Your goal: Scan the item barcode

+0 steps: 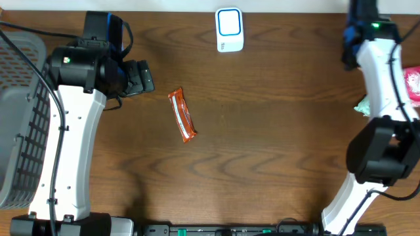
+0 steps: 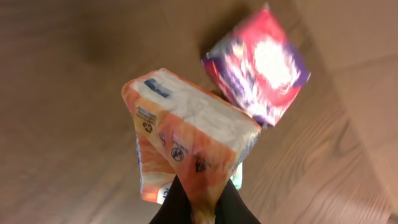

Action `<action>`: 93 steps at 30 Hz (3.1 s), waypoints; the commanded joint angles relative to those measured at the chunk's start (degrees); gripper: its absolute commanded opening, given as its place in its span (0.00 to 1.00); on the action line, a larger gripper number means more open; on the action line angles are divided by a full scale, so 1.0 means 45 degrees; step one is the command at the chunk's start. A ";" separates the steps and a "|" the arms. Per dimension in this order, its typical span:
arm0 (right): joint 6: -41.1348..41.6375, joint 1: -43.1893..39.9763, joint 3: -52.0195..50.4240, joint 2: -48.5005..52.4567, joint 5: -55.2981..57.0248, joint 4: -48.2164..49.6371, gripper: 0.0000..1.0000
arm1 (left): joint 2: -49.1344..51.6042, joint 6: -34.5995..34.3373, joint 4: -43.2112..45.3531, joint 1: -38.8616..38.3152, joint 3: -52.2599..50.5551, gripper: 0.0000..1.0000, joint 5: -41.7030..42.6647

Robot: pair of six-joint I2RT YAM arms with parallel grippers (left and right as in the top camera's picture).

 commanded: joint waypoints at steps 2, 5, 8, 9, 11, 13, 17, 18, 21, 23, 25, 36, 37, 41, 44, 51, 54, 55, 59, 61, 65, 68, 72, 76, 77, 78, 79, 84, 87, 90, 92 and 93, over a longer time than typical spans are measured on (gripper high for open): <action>0.0359 -0.1379 -0.0816 0.0194 -0.1292 0.0272 0.01 | 0.0087 -0.0107 -0.0044 0.0044 -0.0019 0.98 -0.0010; 0.0350 -0.2064 -0.1316 0.0194 -0.1287 0.0636 0.34 | 0.0087 -0.0107 -0.0044 0.0044 -0.0019 0.98 -0.0010; 0.0355 -0.2545 -0.1715 0.0194 -0.1292 0.0860 0.88 | 0.0087 -0.0107 -0.0044 0.0044 -0.0019 0.98 -0.0010; 0.0398 -0.2642 -0.1773 0.0194 -0.1336 0.0860 0.93 | 0.0087 -0.0107 -0.0044 0.0044 -0.0019 0.98 -0.0010; 0.0379 -0.2696 -0.1773 0.0189 -0.2157 0.0860 0.99 | 0.0087 -0.0107 -0.0044 0.0044 -0.0019 0.98 -0.0015; 0.0078 -0.2637 -0.1773 0.0189 -0.3211 0.0860 0.99 | 0.0087 -0.0107 -0.0044 0.0044 -0.0019 0.98 -0.0010; -0.0486 -0.2273 -0.1773 0.0189 -0.6334 0.0923 0.99 | 0.0087 -0.0107 -0.0044 0.0044 -0.0019 0.98 -0.0015; -0.0481 -0.2113 -0.1773 0.0189 -0.7184 0.0933 0.99 | 0.0087 -0.0107 -0.0044 0.0044 -0.0019 0.98 -0.0010; -0.0471 -0.1540 -0.1773 0.0189 -0.9520 0.1020 0.99 | 0.0087 -0.0107 -0.0044 0.0044 -0.0019 0.98 -0.0010; -0.0476 -0.1064 -0.1773 0.0189 -1.1502 0.1059 0.99 | 0.0087 -0.0107 -0.0044 0.0044 -0.0019 0.98 -0.0010; -0.0476 -0.0491 -0.1778 0.0189 -1.3469 0.1054 0.99 | 0.0087 -0.0107 -0.0044 0.0044 -0.0019 0.98 -0.0010; -0.1078 0.4051 -0.1802 0.0228 -1.4134 0.1515 0.93 | 0.0087 -0.0107 -0.0044 0.0044 -0.0019 0.98 -0.0010; -0.0928 0.4527 -0.1802 0.0287 -1.4066 0.1715 0.93 | 0.0087 -0.0107 -0.0044 0.0044 -0.0019 0.98 -0.0010; 0.0063 0.6096 -0.1802 0.0699 -1.4022 0.2856 0.93 | 0.0087 -0.0107 -0.0044 0.0044 -0.0019 0.98 -0.0010; 0.1593 0.7082 -0.1802 0.1287 -1.3721 0.4056 0.92 | 0.0087 -0.0107 -0.0044 0.0044 -0.0019 0.98 -0.0010; 0.2783 0.8840 -0.1802 0.2458 -1.2949 0.5838 0.89 | 0.0087 -0.0107 -0.0044 0.0044 -0.0019 0.98 -0.0010; 0.2773 0.9311 -0.1802 0.2725 -1.2798 0.5824 0.90 | 0.0087 -0.0107 -0.0044 0.0044 -0.0019 0.98 -0.0010; 0.2769 0.9486 -0.1802 0.2856 -1.2784 0.5819 0.89 | 0.0087 -0.0107 -0.0044 0.0044 -0.0019 0.98 -0.0010; 0.2773 0.9996 -0.1802 0.3152 -1.2206 0.5663 0.86 | 0.0087 -0.0107 -0.0044 0.0044 -0.0019 0.98 -0.0010; 0.2778 1.0176 -0.1802 0.3317 -1.2031 0.5634 0.85 | 0.0087 -0.0107 -0.0044 0.0044 -0.0019 0.98 -0.0015; 0.2968 1.0258 -0.1802 0.3657 -1.2031 0.5576 0.77 | 0.0087 -0.0107 -0.0044 0.0044 -0.0019 0.98 -0.0010; 0.2963 1.0258 -0.1802 0.3861 -1.2031 0.5377 0.51 | 0.0087 -0.0107 -0.0044 0.0044 -0.0019 0.98 -0.0010; 0.2958 1.0224 -0.1802 0.3900 -1.1934 0.5197 0.15 | 0.0087 -0.0107 -0.0044 0.0044 -0.0019 0.98 -0.0010; 0.2963 1.0078 -0.1783 0.3876 -1.1934 0.5197 0.01 | 0.0087 -0.0107 -0.0044 0.0044 -0.0019 0.98 -0.0010; 0.2968 1.0025 -0.1763 0.3871 -1.1939 0.5183 0.01 | 0.0087 -0.0107 -0.0044 0.0044 -0.0019 0.98 -0.0010; 0.2968 0.9972 -0.1734 0.3827 -1.1939 0.5095 0.01 | 0.0087 -0.0107 -0.0044 0.0044 -0.0019 0.98 -0.0010; 0.2963 0.9884 -0.1695 0.3769 -1.1929 0.4974 0.01 | 0.0087 -0.0107 -0.0044 0.0044 -0.0019 0.98 -0.0010; 0.3206 0.9389 -0.1603 0.2992 -1.0778 0.4017 0.01 | 0.0087 -0.0107 -0.0044 0.0044 -0.0019 0.98 -0.0010; 0.3079 0.8947 -0.1603 0.2011 -0.9981 0.2890 0.01 | 0.0087 -0.0107 -0.0044 0.0044 -0.0019 0.98 -0.0015; 0.2720 0.8893 -0.1603 0.1787 -1.0200 0.2720 0.29 | 0.0087 -0.0107 -0.0044 0.0044 -0.0019 0.98 -0.0015; 0.2686 0.8952 -0.1608 0.1817 -1.0273 0.2841 0.59 | 0.0087 -0.0107 -0.0044 0.0044 -0.0019 0.98 -0.0010; 0.2686 0.8995 -0.1608 0.1841 -1.0273 0.2895 0.66 | 0.0087 -0.0107 -0.0044 0.0044 -0.0019 0.98 -0.0015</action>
